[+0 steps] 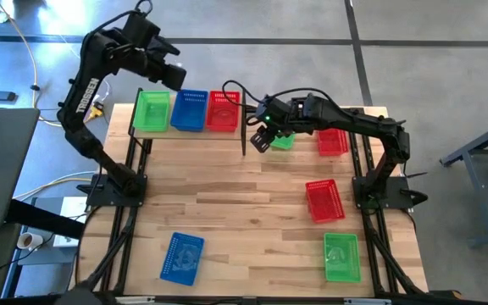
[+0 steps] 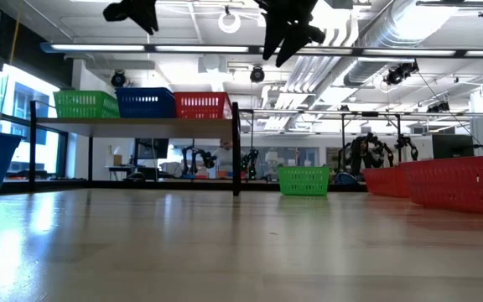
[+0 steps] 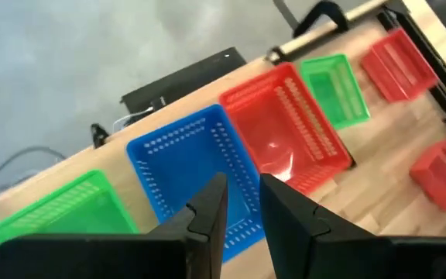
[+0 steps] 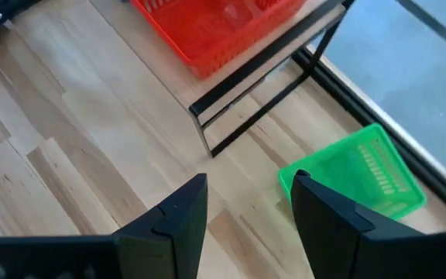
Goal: Stack baskets on shelf by color
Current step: Stack the top red bin on top of the red bin on the shelf
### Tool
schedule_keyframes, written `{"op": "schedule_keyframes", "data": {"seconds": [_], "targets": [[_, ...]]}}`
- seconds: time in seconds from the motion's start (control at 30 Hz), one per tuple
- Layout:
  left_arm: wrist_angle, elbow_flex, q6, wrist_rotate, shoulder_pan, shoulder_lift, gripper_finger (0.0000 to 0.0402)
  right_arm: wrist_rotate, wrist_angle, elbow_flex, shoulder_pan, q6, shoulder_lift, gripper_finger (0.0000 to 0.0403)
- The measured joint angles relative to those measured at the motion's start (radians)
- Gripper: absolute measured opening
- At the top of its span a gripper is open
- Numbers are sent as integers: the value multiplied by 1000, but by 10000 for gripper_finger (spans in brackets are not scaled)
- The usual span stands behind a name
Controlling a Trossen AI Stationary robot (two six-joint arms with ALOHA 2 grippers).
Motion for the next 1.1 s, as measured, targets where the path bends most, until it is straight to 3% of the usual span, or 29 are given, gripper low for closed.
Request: {"op": "schedule_keyframes", "data": {"seconds": [0.27,0.6,0.9,1.1], "targets": [[16,-43,18,-32,-137,-38,53,-26,-145,-2,1,173,0,172],[240,-357,-10,-101,-261,-212,44,-39,-190,-150,38,376,-12,172],[385,-624,-21,-98,-285,-343,44,-42,-211,-166,40,466,-12,172],[425,-717,-19,-97,-285,-403,44,33,-365,-166,38,522,-12,172]]}}
